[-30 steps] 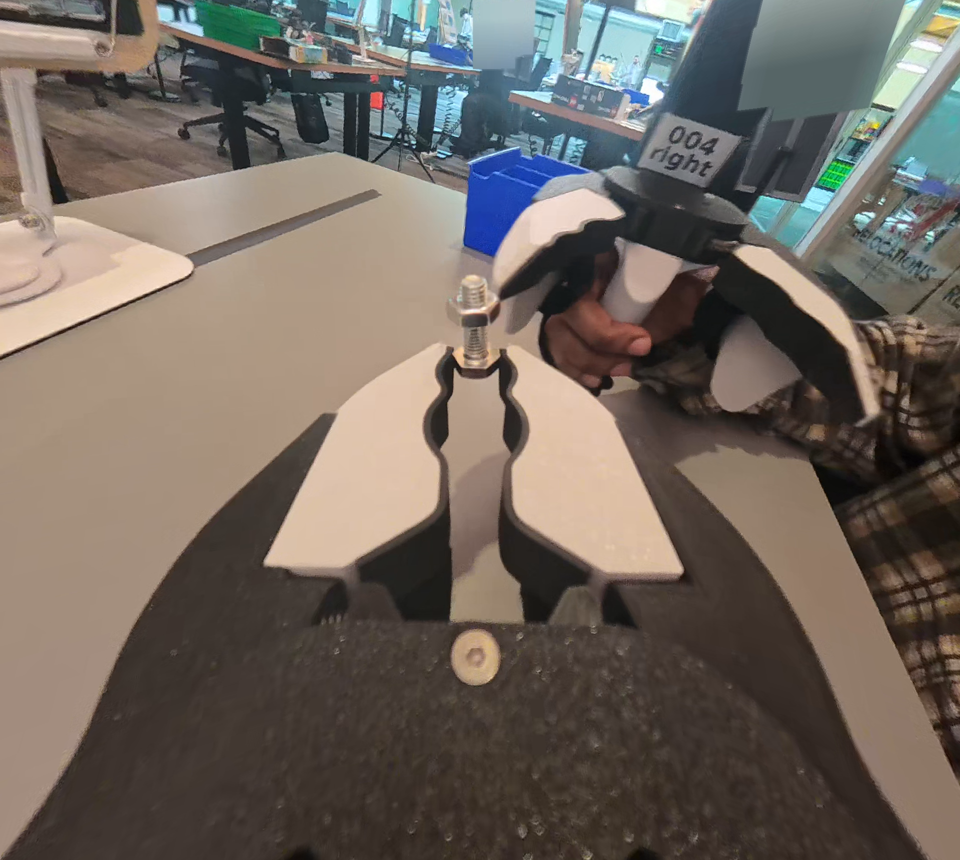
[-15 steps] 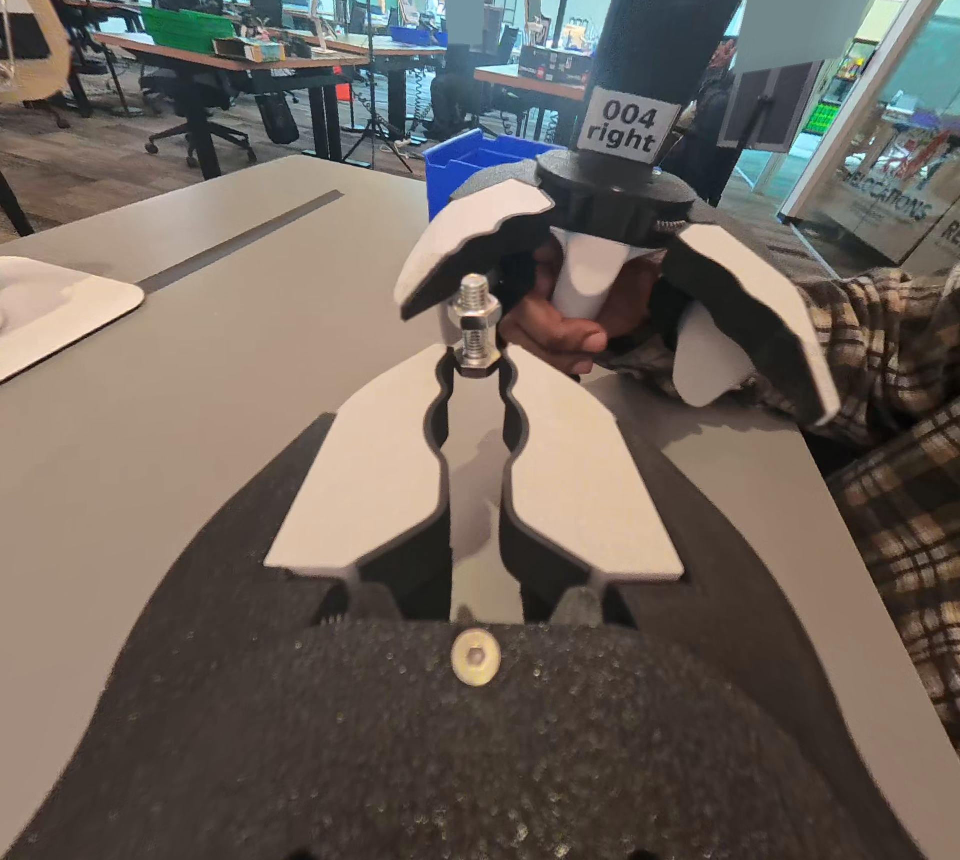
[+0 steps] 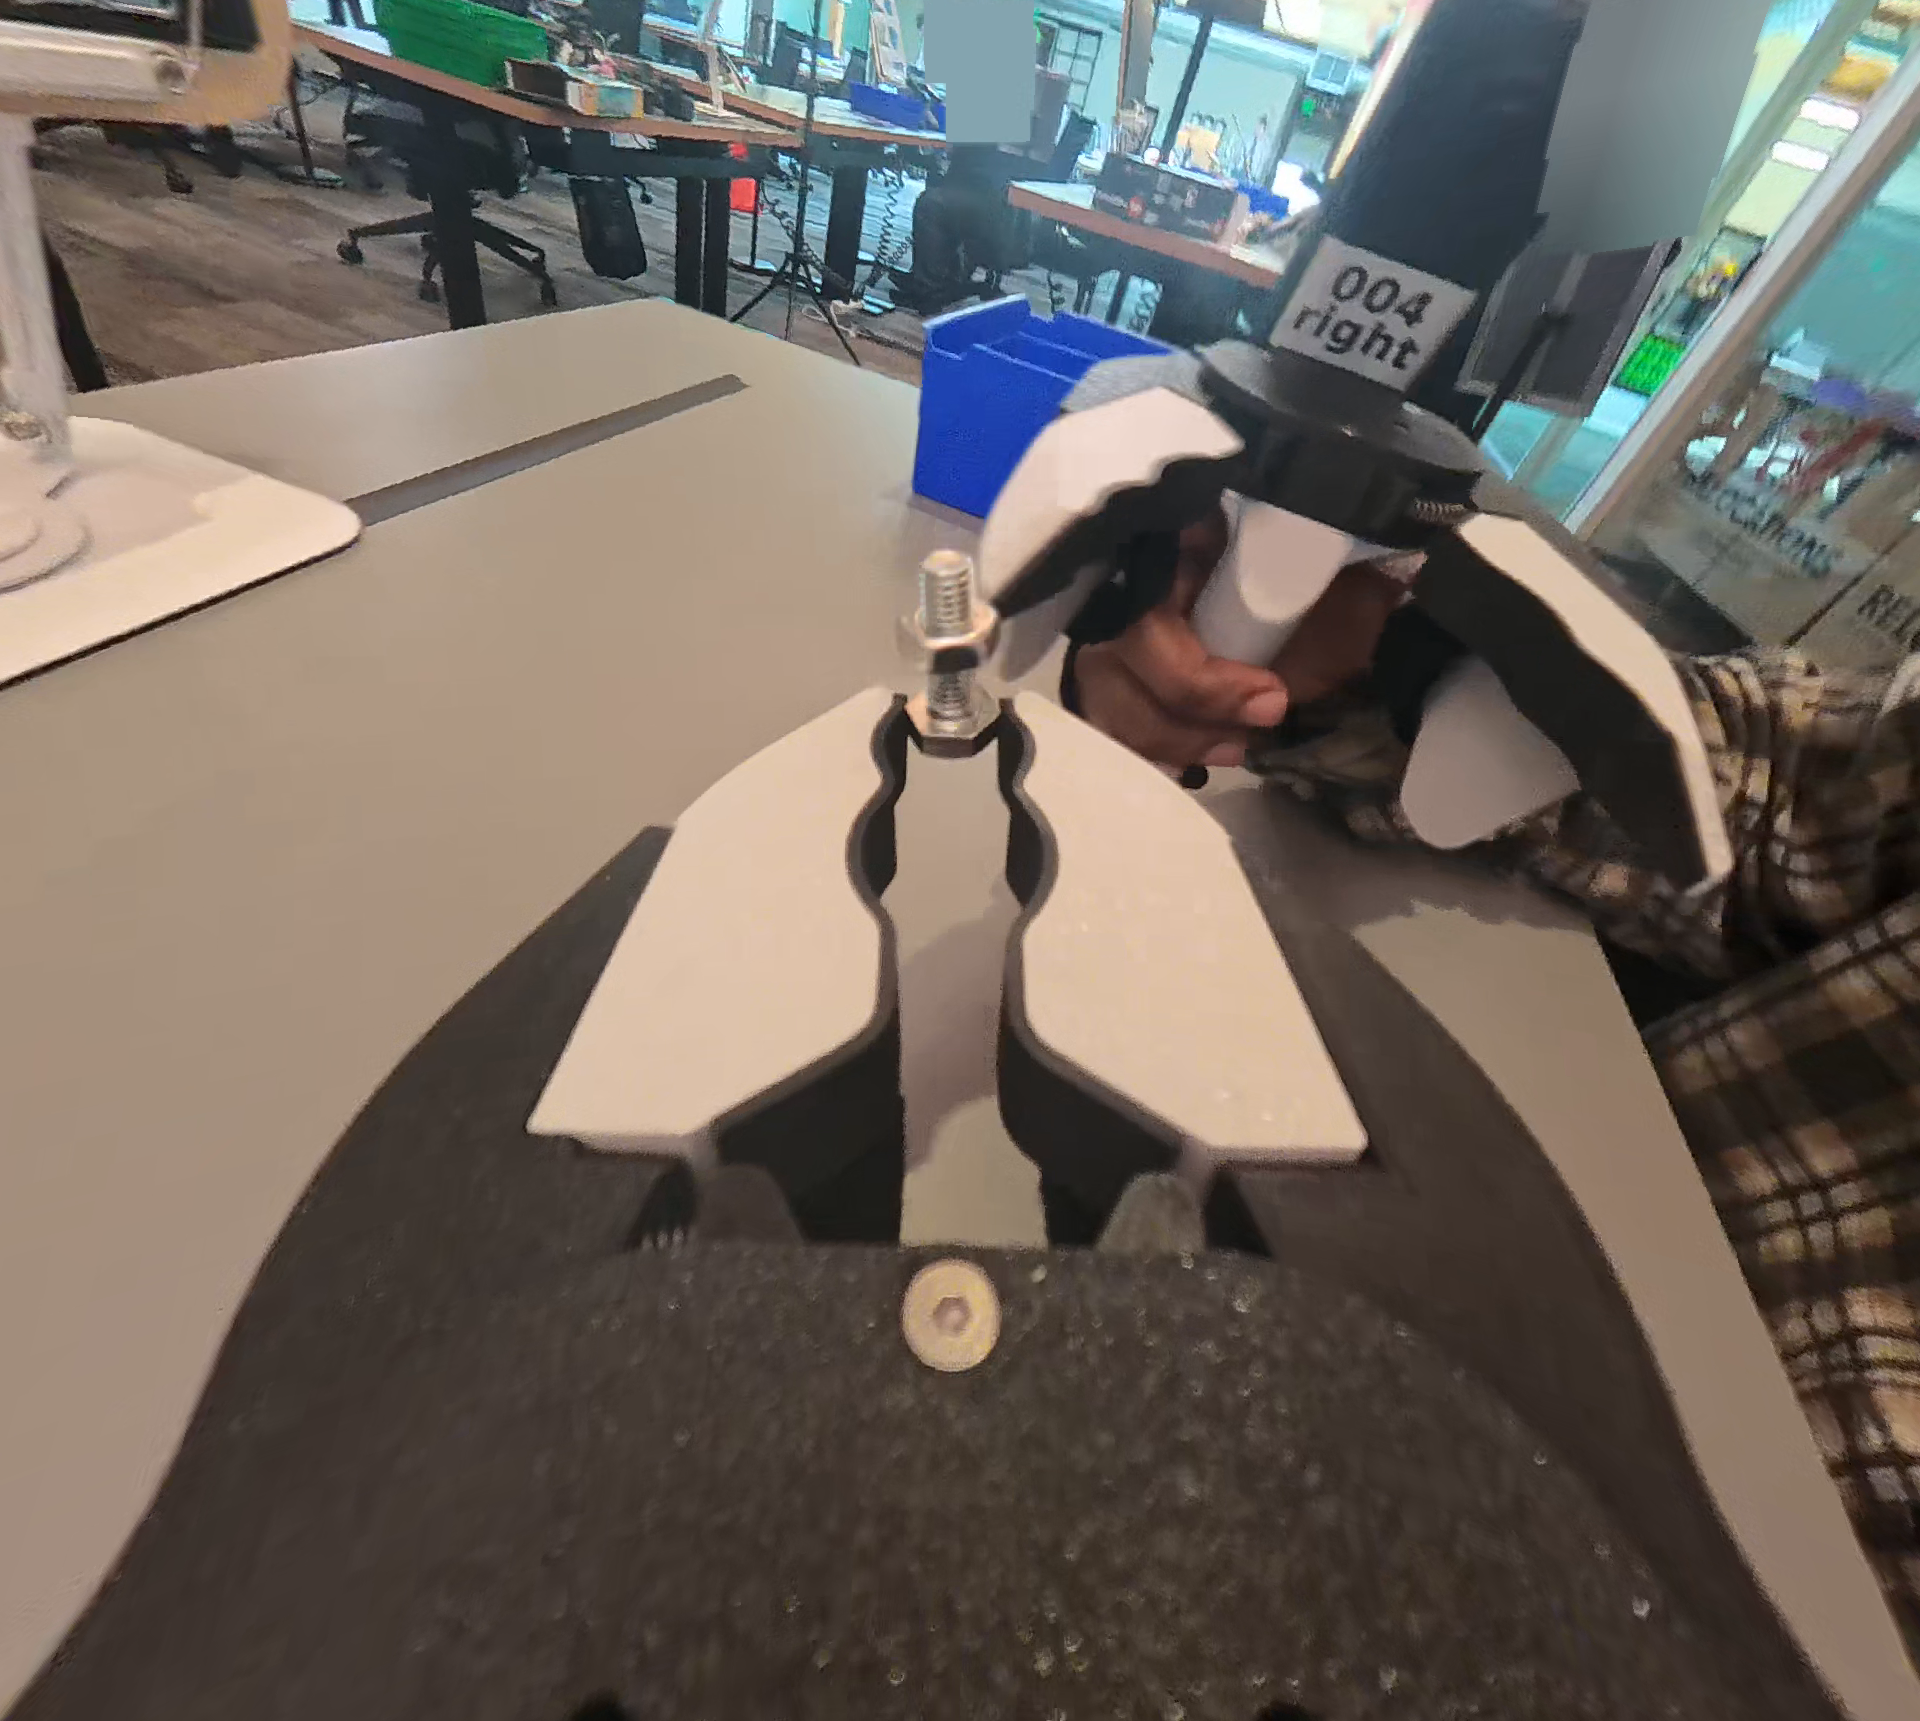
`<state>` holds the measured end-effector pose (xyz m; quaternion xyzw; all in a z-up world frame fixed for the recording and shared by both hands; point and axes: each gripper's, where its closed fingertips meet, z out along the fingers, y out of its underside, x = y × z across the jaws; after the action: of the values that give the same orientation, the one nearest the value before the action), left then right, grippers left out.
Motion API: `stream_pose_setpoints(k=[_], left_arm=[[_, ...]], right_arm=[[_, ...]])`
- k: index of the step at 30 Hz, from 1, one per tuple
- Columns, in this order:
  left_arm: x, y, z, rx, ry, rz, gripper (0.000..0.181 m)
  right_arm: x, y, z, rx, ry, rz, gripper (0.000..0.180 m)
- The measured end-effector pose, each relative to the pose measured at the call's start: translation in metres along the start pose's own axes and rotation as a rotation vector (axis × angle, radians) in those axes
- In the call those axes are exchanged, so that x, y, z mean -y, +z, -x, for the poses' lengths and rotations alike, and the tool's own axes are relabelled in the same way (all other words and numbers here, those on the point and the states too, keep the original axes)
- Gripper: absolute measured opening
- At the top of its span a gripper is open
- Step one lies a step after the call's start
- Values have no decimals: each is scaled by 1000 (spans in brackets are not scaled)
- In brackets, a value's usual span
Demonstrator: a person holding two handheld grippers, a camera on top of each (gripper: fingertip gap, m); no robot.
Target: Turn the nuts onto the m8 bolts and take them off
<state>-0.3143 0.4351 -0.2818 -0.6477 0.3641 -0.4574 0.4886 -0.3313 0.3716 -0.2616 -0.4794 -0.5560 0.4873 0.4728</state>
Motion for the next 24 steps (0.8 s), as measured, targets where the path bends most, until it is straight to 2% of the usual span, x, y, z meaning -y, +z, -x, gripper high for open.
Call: stream_pose_setpoints(k=[5,9,11,16,19,21,24], left_arm=[[-2,12,-25,-43,101,39,16],[-1,6,-10,-5,42,20,16],[1,2,-3,6,15,2,16],[2,12,-30,-43,120,18,16],[2,6,-13,-4,59,7,16],[3,1,-4,18,22,-7,16],[2,5,-12,6,68,14,16]], right_arm=[[5,-2,-3,-14,11,-31,115],[1,1,-1,-9,-4,1,118],[3,-1,-1,-3,6,-17,113],[1,1,-1,1,13,-14,114],[-1,2,-1,-3,0,8,117],[1,-1,-1,3,-1,-9,112],[5,-4,-4,-16,0,-26,112]])
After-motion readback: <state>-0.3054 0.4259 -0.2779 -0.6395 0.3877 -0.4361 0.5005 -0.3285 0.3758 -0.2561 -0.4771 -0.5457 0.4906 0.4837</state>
